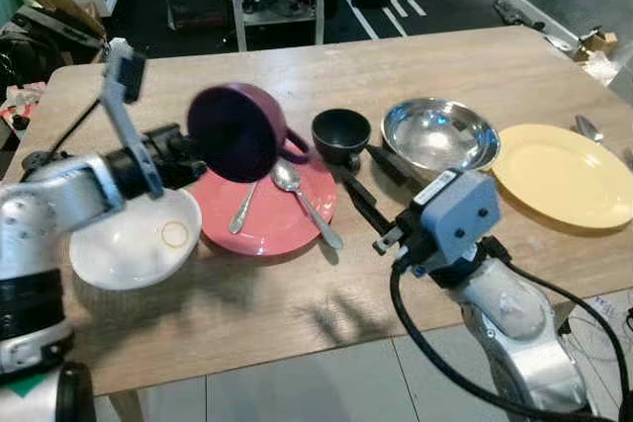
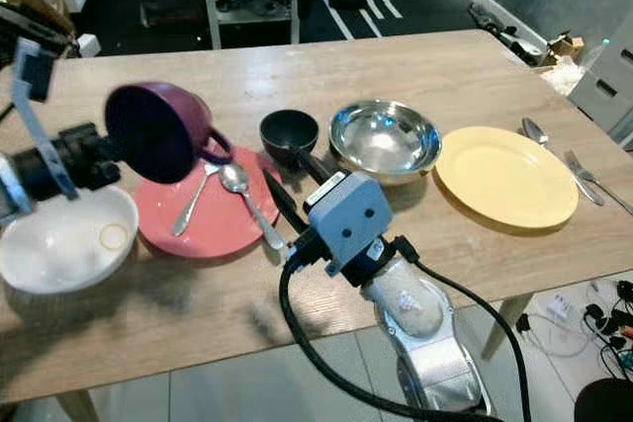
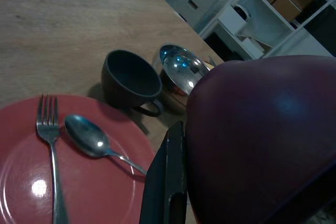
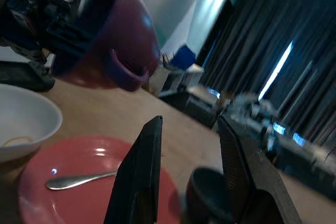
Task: Setting the table
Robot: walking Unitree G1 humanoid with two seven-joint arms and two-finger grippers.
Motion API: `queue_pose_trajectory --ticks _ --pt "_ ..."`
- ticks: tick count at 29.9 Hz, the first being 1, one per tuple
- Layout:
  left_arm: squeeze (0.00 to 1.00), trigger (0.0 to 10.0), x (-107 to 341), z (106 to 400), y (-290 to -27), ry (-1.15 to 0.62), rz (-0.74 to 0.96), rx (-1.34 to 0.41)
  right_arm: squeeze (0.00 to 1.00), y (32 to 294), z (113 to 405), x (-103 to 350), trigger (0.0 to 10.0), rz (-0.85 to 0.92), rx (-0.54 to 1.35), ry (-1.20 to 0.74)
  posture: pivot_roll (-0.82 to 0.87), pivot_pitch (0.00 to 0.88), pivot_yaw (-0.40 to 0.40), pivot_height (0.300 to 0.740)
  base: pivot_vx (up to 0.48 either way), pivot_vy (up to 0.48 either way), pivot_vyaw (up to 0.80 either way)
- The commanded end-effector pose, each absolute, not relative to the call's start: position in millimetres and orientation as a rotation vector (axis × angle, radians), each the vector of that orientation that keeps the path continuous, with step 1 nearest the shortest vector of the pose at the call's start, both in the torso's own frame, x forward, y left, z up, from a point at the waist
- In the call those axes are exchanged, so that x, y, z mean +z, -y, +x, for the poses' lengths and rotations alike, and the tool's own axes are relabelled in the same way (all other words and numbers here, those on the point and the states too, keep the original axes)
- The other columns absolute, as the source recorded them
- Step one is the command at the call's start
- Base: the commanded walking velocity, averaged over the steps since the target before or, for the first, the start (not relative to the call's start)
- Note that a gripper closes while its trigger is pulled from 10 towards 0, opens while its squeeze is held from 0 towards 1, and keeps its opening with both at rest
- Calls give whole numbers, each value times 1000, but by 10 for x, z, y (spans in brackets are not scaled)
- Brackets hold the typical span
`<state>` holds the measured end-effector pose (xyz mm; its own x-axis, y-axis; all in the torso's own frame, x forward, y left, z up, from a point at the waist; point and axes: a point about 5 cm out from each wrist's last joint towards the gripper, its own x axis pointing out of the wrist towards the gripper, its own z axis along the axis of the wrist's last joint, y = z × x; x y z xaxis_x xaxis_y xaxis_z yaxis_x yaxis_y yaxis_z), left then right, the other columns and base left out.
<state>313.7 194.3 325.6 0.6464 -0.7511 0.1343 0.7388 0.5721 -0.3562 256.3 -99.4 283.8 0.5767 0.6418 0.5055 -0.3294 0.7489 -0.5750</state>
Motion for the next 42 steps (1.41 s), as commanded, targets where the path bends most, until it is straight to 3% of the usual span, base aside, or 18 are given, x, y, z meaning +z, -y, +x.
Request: queue_pose_trajectory --ticks 1,3,10,26,42 --pt "0 10000 3303 3093 -1998 -45 -413 -889 0 918 2494 2851 10000 -547 624 838 112 217 128 740 0 0 0" --pt "0 10000 3322 3068 -1997 -69 -429 -906 0 844 2449 2866 10000 -671 623 926 117 215 129 740 0 0 0" --pt "0 10000 3303 3043 -1902 -98 -448 -940 0 685 2419 2815 10000 -835 646 1023 118 210 134 740 0 0 0" --pt "0 10000 3215 2984 -1764 -181 -443 -997 0 594 2479 2728 10000 -908 651 1057 114 210 138 740 0 0 0" --pt "0 10000 3102 2947 -1829 -223 -446 -955 0 675 2566 2722 10000 -950 579 1064 115 218 132 740 0 0 0"
